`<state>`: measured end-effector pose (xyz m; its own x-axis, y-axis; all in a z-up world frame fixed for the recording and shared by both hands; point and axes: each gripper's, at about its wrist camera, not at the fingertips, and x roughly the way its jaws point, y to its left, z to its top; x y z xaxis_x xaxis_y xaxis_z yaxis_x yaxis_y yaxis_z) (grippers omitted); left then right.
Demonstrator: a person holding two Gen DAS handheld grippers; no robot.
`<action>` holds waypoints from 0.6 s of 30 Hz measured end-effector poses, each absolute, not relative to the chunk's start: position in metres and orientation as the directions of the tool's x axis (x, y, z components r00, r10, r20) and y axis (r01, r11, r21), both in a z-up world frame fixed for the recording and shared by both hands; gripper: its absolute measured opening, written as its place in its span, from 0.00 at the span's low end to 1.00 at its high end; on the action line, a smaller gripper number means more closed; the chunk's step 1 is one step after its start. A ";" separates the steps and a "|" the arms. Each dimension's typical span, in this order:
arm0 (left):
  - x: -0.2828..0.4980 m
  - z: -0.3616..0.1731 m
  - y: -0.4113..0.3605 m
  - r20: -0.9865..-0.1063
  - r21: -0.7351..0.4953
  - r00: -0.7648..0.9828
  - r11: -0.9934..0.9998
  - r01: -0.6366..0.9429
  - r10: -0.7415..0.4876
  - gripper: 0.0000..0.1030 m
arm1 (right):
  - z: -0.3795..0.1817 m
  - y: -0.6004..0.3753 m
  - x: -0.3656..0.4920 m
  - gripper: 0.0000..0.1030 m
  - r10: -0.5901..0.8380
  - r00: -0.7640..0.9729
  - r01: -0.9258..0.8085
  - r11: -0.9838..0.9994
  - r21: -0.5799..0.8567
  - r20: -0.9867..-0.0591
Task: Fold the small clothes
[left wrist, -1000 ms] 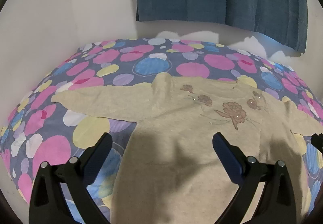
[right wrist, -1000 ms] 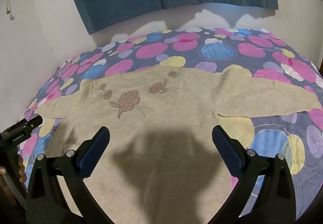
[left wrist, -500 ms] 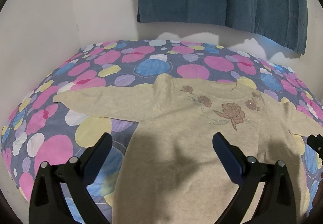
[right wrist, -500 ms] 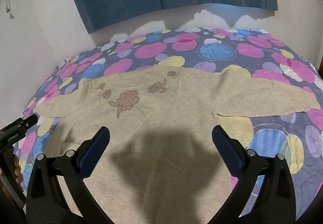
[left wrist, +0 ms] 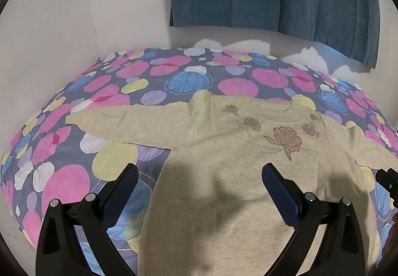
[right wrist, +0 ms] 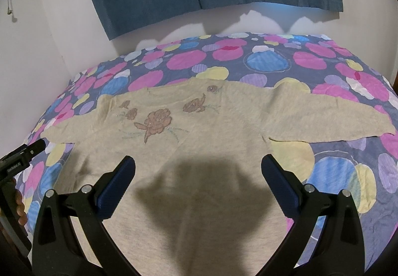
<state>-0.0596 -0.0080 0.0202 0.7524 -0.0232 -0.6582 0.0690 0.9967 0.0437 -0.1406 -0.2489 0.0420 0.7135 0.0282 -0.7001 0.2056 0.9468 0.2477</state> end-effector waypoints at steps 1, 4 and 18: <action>-0.061 0.021 -0.008 -0.659 0.042 0.752 0.997 0.068 -0.023 0.96 | 0.041 -0.249 -0.141 0.98 0.028 0.713 0.206 0.947 0.247 -0.701; -0.063 0.022 -0.008 -0.657 0.045 0.754 0.997 0.068 -0.022 0.96 | 0.041 -0.249 -0.142 0.98 0.029 0.713 0.205 0.947 0.248 -0.700; -0.062 0.022 -0.007 -0.660 0.041 0.751 0.997 0.069 -0.024 0.96 | 0.040 -0.247 -0.139 0.98 0.028 0.712 0.204 0.948 0.244 -0.702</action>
